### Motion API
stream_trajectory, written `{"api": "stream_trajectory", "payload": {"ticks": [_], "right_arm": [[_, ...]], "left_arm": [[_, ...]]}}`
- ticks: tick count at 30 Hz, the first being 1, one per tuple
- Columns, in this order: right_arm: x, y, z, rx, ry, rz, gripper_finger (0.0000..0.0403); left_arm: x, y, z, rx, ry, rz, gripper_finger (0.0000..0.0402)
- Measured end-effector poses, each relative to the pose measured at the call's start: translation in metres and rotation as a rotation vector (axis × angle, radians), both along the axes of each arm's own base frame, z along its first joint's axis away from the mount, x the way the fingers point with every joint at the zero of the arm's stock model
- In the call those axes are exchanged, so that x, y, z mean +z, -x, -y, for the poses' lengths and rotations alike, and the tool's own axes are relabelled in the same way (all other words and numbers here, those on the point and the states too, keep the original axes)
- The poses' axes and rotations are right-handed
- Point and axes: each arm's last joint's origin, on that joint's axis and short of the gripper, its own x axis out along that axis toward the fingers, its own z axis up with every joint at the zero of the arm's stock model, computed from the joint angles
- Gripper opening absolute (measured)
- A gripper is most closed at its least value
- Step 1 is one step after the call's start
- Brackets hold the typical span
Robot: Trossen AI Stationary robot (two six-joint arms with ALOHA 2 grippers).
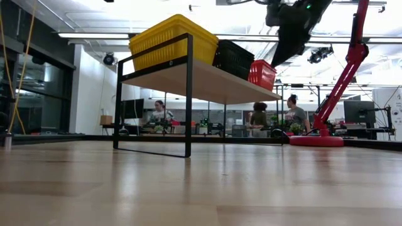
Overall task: Stack baskets on shelf by color
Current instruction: Stack the orange bin on top of the orange bin on the shelf
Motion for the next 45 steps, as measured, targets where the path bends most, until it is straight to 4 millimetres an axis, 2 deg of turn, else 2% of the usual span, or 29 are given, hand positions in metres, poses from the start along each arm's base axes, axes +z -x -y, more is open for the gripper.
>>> {"api": "stream_trajectory", "payload": {"ticks": [11, 18, 26, 31, 37, 41, 45], "right_arm": [[0.012, 0.014, -0.038, 0.053, -0.127, 0.053, 0.0], [0.016, 0.018, -0.06, -0.011, -0.195, 0.086, 0.0], [0.022, 0.041, -0.09, -0.066, -0.192, 0.1, 0.0], [0.027, 0.064, -0.104, -0.057, -0.135, 0.107, 0.0], [0.036, 0.095, -0.11, -0.009, -0.116, 0.161, 0.0], [0.042, 0.109, -0.11, 0.027, -0.129, 0.211, 0.0], [0.044, 0.114, -0.11, 0.041, -0.117, 0.242, 0.0]], "left_arm": [[-0.001, -0.002, 0.004, -0.13, -0.062, -0.036, 0.0], [-0.008, -0.003, 0.004, -0.15, -0.017, -0.092, 0.0002], [-0.013, -0.012, 0.009, -0.197, 0.004, -0.13, 0.0032], [-0.018, -0.035, 0.029, -0.303, 0.082, -0.194, 0.0082], [-0.018, -0.062, 0.073, -0.368, 0.107, -0.437, 0.0149], [-0.024, -0.062, 0.105, -0.414, 0.138, -0.696, 0.0177], [-0.037, -0.047, 0.129, -0.444, 0.195, -1.005, 0.0188]]}}
